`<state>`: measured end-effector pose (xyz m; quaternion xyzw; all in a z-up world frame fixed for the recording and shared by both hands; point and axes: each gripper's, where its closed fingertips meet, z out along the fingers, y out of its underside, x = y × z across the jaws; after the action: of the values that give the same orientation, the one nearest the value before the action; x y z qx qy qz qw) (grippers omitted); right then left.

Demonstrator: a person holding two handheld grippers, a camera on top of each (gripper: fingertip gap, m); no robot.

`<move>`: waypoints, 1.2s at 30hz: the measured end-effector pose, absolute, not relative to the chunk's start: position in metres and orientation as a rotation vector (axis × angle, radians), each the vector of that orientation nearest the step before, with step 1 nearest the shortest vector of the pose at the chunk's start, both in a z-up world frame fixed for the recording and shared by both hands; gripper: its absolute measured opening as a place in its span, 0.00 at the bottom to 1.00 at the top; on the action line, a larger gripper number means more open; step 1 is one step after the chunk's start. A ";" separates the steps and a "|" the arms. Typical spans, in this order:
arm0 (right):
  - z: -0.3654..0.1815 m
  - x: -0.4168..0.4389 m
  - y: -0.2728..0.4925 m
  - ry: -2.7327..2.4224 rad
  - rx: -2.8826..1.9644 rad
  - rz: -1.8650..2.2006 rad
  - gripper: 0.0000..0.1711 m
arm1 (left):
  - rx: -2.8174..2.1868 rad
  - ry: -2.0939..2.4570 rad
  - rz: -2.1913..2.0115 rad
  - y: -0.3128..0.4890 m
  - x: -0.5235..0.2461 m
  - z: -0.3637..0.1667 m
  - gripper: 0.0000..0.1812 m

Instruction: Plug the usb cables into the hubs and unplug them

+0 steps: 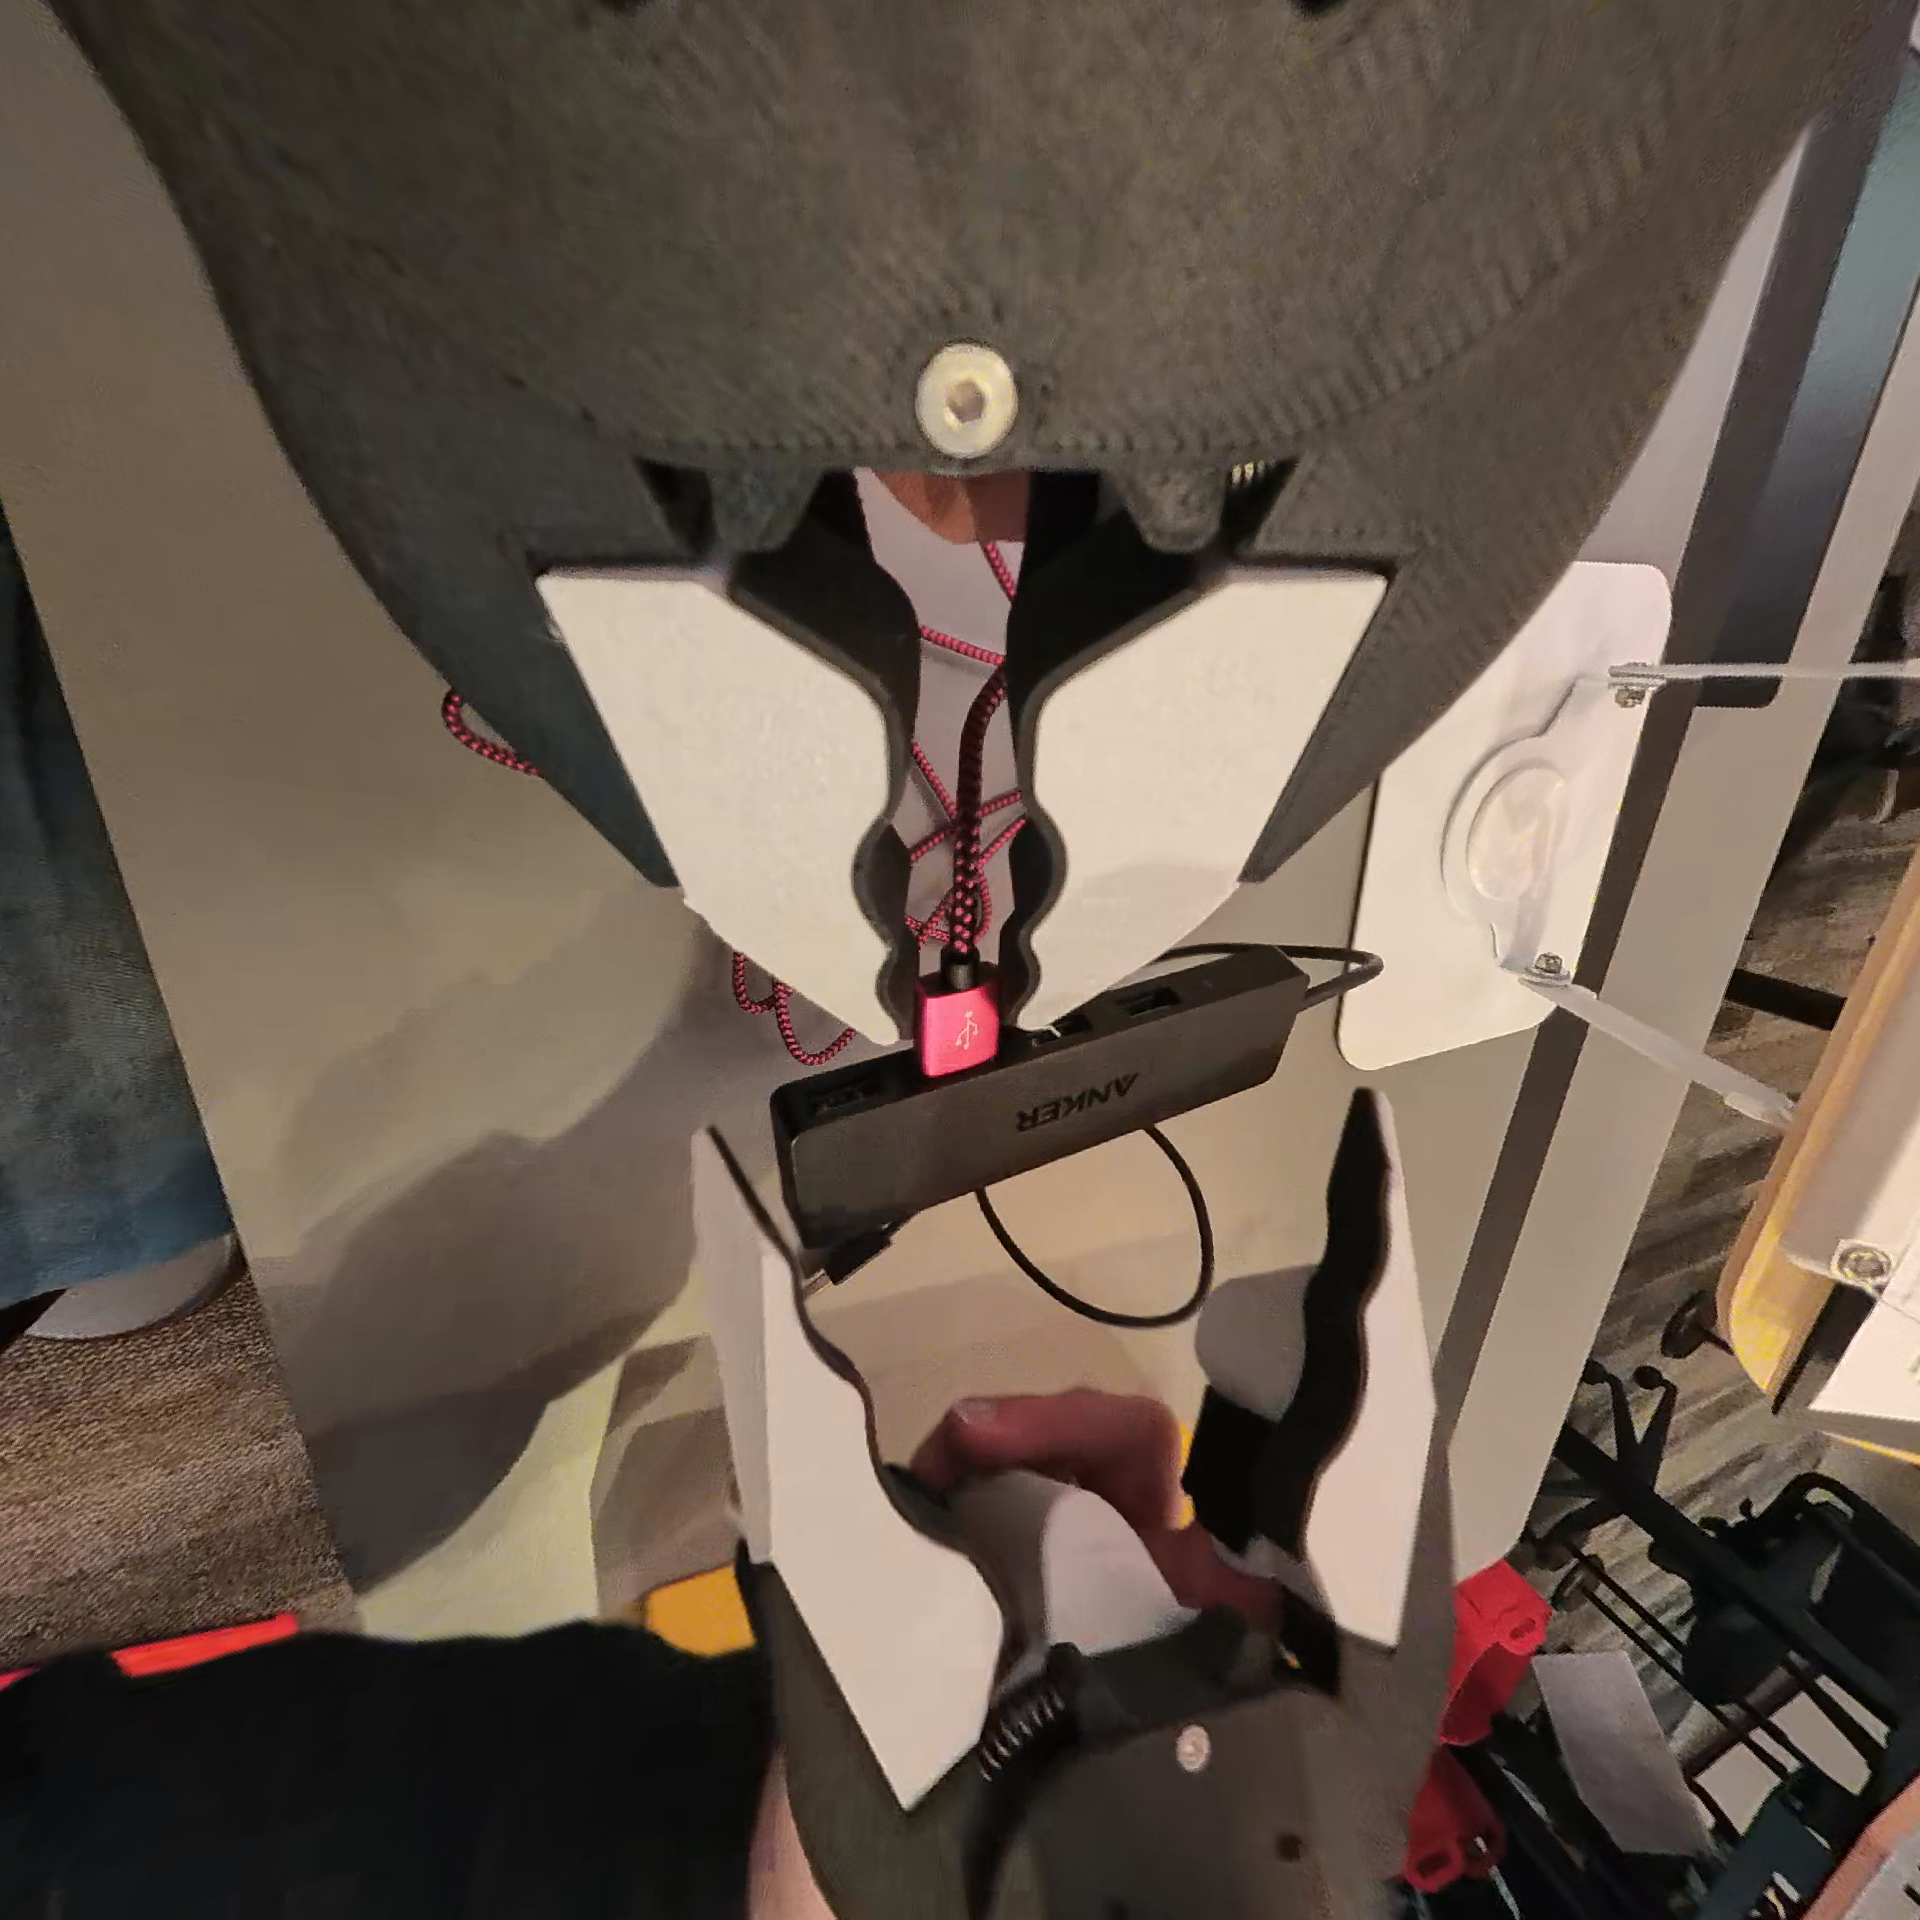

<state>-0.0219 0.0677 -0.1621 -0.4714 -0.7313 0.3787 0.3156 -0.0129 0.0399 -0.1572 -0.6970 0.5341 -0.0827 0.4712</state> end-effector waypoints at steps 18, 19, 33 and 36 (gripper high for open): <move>-0.202 -0.020 0.060 -2.426 -1.367 0.754 0.85 | -1.695 1.326 -0.169 0.045 -0.011 -0.157 0.08; -0.203 -0.020 0.060 -2.432 -1.378 0.750 0.84 | -1.697 1.324 -0.167 0.045 -0.012 -0.158 0.08; -0.203 -0.017 0.055 -2.459 -1.362 0.818 0.87 | -1.679 1.299 -0.226 0.047 -0.008 -0.155 0.08; -0.203 -0.020 0.055 -2.429 -1.345 0.855 0.86 | -1.682 1.289 -0.224 0.047 -0.010 -0.156 0.08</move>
<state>-0.0203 0.0555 -0.2030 -0.4598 -0.8303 0.2921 0.1178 -0.0100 0.0473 -0.1563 -0.6907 0.5294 -0.0919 0.4840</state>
